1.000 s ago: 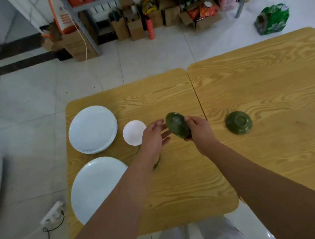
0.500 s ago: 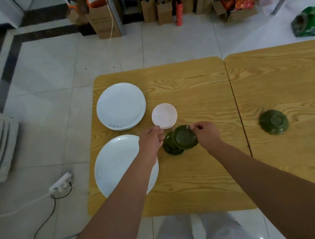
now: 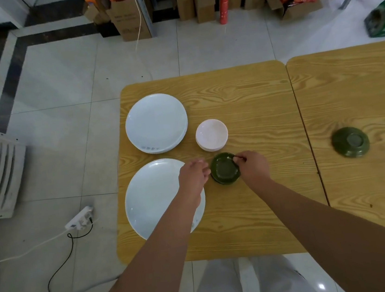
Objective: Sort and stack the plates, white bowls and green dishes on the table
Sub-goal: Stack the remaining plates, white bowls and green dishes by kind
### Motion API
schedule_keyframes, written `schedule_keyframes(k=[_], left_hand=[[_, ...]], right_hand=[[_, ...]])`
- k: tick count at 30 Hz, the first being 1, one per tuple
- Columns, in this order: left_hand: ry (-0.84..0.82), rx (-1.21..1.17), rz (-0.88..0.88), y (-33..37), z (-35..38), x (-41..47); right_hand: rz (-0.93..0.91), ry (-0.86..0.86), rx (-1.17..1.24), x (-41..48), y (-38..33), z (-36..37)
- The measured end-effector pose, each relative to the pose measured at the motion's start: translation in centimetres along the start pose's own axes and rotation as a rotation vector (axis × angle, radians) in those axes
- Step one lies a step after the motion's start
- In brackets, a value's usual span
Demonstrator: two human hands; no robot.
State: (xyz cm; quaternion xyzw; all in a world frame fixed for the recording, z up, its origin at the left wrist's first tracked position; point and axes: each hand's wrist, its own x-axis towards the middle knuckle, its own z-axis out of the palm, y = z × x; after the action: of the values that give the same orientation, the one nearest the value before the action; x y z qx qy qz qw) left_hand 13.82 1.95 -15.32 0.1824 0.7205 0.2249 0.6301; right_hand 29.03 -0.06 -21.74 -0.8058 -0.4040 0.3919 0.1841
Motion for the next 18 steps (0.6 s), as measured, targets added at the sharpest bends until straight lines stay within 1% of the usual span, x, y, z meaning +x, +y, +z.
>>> schedule_keyframes(k=[4, 6, 10, 13, 16, 18], left_hand=[[-0.006, 0.051, -0.042, -0.1, 0.0, 0.2], [-0.002, 0.039, -0.057, 0.1, -0.1, 0.3], [-0.037, 0.111, -0.016, 0.0, -0.2, 0.2], [-0.056, 0.086, 0.016, 0.1, 0.0, 0.2], [-0.049, 0.108, -0.002, 0.4, 0.2, -0.1], [-0.084, 0.14, 0.016, 0.4, 0.7, -0.3]], right_hand=[[0.019, 0.001, 0.03, -0.1, 0.0, 0.4], [0.029, 0.01, 0.049, -0.1, 0.1, 0.4], [0.039, 0.005, 0.054, -0.1, 0.2, 0.3], [0.038, 0.006, 0.069, -0.2, 0.2, 0.1], [0.043, 0.01, 0.072, -0.2, 0.3, -0.3], [0.045, 0.022, 0.06, -0.3, 0.3, -0.7]])
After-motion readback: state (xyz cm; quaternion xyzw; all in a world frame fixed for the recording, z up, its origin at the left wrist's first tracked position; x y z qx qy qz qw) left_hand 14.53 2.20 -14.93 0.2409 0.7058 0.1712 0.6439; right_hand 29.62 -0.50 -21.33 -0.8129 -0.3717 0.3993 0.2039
